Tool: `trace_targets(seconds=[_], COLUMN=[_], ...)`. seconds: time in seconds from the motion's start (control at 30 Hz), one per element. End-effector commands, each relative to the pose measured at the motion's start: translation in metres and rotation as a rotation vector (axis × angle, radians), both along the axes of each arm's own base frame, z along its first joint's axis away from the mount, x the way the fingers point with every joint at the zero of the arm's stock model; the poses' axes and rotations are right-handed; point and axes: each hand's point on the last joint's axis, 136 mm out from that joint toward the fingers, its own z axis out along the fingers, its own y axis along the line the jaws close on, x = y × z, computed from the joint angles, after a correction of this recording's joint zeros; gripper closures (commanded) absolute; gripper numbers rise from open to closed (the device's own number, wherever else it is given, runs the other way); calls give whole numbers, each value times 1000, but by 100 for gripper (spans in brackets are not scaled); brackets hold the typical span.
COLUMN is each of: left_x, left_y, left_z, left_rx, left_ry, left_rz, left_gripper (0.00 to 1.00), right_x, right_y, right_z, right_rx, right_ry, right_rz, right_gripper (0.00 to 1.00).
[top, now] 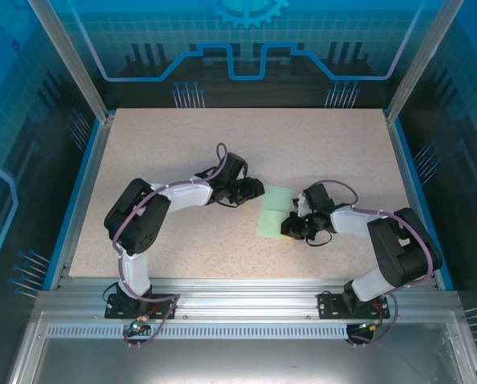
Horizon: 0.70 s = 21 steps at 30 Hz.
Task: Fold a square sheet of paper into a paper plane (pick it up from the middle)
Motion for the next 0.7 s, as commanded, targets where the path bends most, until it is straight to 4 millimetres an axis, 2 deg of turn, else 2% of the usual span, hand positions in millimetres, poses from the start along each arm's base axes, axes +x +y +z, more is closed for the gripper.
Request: trace_targets(seconds=[0.0,0.13,0.23,0.5,0.67], left_x=[-23,-41,-46,-48,-53], left_y=[-26,-56,-64,-48,-44], left_z=[20,13,-3,-53,-67], left_rx=[-62,-106,-99,17,41], left_ry=[-11,23,64,134,168], left_rz=[-94,-170,-186,-138,-132], left_gripper=[55,57,59,62,63], right_x=[-28,-26,-25,-17,-9], right_y=[-23,-22,-22,-13,10], right_z=[-28,-26,-24,-8,25], right_rx=[-129,-125,-124,-76,17], right_ry=[114,101,92,39,-41], right_rz=[-12,-10,-9,10,53], right_gripper=[90,90,90,88,84])
